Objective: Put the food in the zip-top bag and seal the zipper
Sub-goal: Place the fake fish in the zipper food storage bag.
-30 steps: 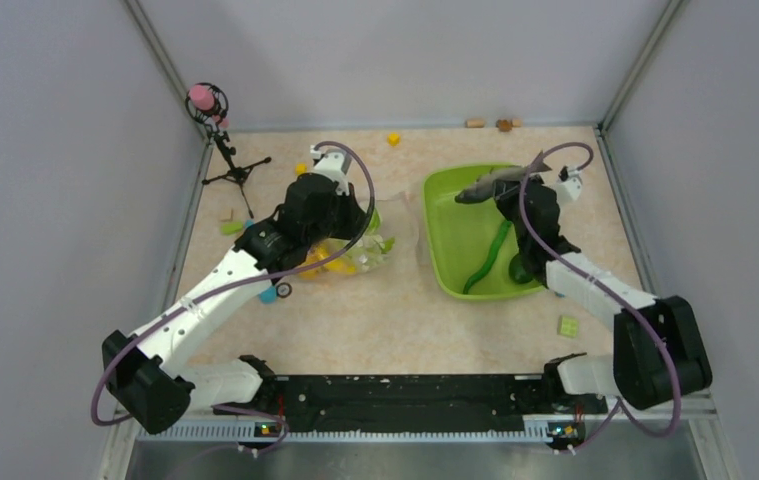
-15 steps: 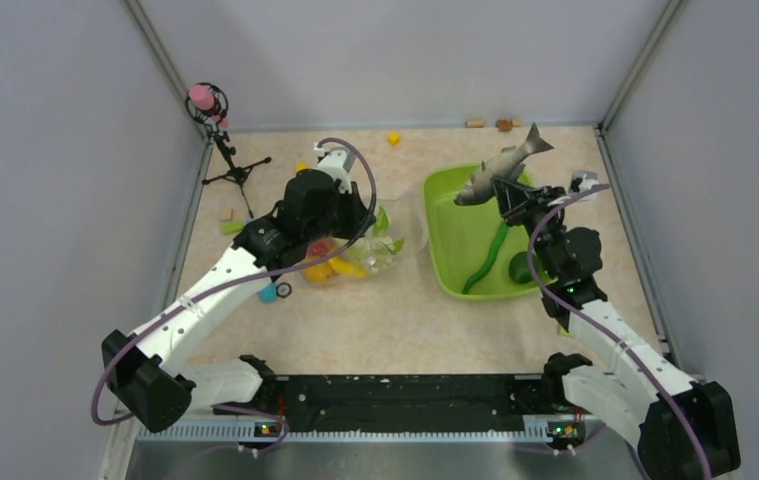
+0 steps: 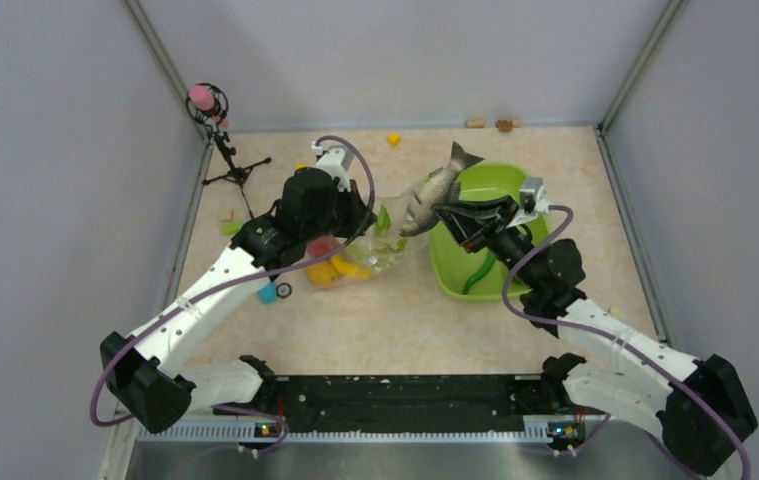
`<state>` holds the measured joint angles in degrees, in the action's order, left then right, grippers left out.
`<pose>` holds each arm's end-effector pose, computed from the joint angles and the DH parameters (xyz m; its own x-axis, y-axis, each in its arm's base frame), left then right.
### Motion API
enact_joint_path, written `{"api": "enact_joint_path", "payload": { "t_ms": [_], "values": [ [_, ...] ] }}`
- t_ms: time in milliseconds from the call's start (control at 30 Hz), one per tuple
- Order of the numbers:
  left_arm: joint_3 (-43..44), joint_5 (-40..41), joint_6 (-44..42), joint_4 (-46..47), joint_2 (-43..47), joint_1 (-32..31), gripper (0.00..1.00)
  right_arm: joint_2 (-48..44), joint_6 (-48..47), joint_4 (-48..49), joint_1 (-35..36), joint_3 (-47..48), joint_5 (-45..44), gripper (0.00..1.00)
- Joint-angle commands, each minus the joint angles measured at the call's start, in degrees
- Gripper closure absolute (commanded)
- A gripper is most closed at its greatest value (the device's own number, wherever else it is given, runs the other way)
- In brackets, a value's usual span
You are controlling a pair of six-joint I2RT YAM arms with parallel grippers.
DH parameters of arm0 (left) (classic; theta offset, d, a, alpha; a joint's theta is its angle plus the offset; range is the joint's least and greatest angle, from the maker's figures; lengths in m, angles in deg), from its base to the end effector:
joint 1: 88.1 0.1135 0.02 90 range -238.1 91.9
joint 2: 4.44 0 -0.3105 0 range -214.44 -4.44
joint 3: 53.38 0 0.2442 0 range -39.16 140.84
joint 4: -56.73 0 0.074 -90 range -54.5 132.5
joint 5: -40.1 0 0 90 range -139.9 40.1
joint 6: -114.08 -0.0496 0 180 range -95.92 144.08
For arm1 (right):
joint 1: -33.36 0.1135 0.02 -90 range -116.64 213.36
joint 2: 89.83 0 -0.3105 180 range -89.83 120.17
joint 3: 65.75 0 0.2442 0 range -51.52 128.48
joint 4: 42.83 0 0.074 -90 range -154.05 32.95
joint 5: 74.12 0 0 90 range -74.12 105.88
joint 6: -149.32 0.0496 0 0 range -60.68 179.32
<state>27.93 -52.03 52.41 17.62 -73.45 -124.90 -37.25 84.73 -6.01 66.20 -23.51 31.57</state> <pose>0.2052 -0.1558 0.3997 -0.6146 -0.1325 -0.7777 0.3789 0.8151 -0.4383 0.1444 0.1092 0.3706 0.0271 0.5092 -0.8602 -0.8160 0.5083 0.2752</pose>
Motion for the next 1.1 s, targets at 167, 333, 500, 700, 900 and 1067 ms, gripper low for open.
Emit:
{"api": "enact_joint_path", "payload": {
  "t_ms": [167, 333, 500, 700, 900, 1067],
  "values": [
    [3.4, -0.2, 2.9, 2.4, 2.7, 0.1, 1.0, 13.1, -3.8, 11.1, 12.7, 5.3, -21.9, 1.0],
    [4.1, 0.8, 3.2, 1.8, 2.5, 0.1, 1.0, 19.0, -5.9, 10.1, 20.0, 8.7, -35.0, 1.0],
    [4.3, 1.5, 3.6, 2.3, 2.6, 0.1, 1.0, 22.5, -10.7, 3.2, 27.1, 12.7, -47.4, 1.0],
    [6.0, 1.6, 3.8, 2.0, 1.6, 0.1, 1.0, 26.0, -10.3, -1.9, 31.9, 13.6, -58.0, 1.0],
    [7.0, 5.2, 4.0, 0.4, 1.0, 0.1, 1.0, 25.0, -5.6, -3.4, 32.4, 11.7, -61.5, 1.0],
    [6.0, 4.4, 4.6, 1.4, 1.1, 0.1, 1.0, 24.1, -4.8, -1.8, 32.4, 11.5, -57.5, 1.0]
  ]
}}
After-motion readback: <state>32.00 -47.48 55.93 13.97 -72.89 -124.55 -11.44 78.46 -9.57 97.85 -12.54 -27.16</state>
